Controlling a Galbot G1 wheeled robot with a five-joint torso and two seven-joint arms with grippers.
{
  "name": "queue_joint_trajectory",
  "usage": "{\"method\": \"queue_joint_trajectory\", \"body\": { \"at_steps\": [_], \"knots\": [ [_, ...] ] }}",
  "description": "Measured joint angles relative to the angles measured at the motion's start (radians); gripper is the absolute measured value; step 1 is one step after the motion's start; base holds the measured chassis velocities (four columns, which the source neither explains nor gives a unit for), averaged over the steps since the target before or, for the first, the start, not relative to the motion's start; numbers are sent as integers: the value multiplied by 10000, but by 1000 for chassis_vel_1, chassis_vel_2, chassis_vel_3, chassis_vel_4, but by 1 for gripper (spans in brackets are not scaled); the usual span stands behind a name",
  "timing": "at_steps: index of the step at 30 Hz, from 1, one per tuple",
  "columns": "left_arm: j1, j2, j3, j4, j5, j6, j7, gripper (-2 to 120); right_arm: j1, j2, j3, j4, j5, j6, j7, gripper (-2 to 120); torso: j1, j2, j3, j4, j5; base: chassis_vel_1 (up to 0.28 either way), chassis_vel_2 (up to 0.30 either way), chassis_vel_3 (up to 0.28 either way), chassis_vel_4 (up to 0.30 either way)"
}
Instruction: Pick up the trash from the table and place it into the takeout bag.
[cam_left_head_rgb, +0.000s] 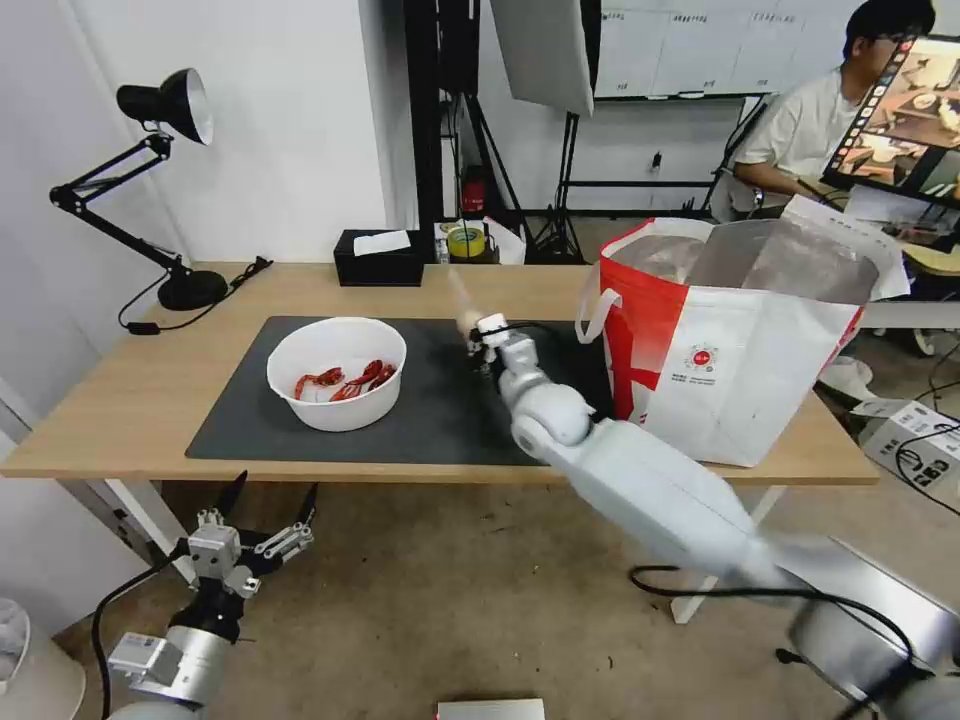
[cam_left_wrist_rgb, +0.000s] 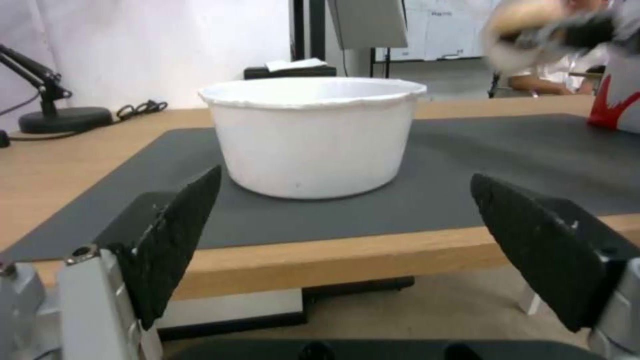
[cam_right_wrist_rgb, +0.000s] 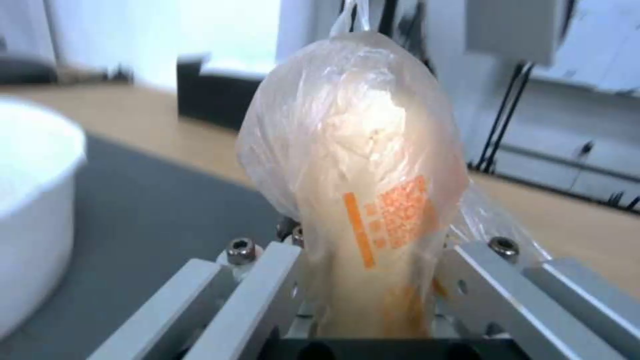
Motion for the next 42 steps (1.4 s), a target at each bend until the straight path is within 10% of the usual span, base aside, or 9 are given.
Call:
{"method": "queue_joint_trajectory", "body": {
  "at_steps": [17, 25, 34, 42],
  "knots": [
    [52, -14, 238, -136, 255, 44, -30, 100, -1363, -2172, 2903, 3827, -2249, -541, 2279, 8, 0, 0, -1, 1, -1, 0, 0, 0, 0],
    [163, -68, 310, -232, 336, 46, -35, 100, -975, -2606, 3742, 3912, -345, -2029, 4694, 8, 0, -1, 0, 1, -1, 0, 0, 0, 0],
    [138, -110, 468, -243, 388, 46, -36, 100, -1011, -2910, 3833, 3836, 911, -2256, 4761, 9, 0, 0, 0, 1, -2, 0, 0, 0, 0],
    [137, -92, 531, -226, 463, 54, -35, 100, -1011, -3161, 3937, 3914, 1639, -2316, 4470, 40, 0, 0, 0, 1, -2, 0, 0, 0, 0]
  ]
}}
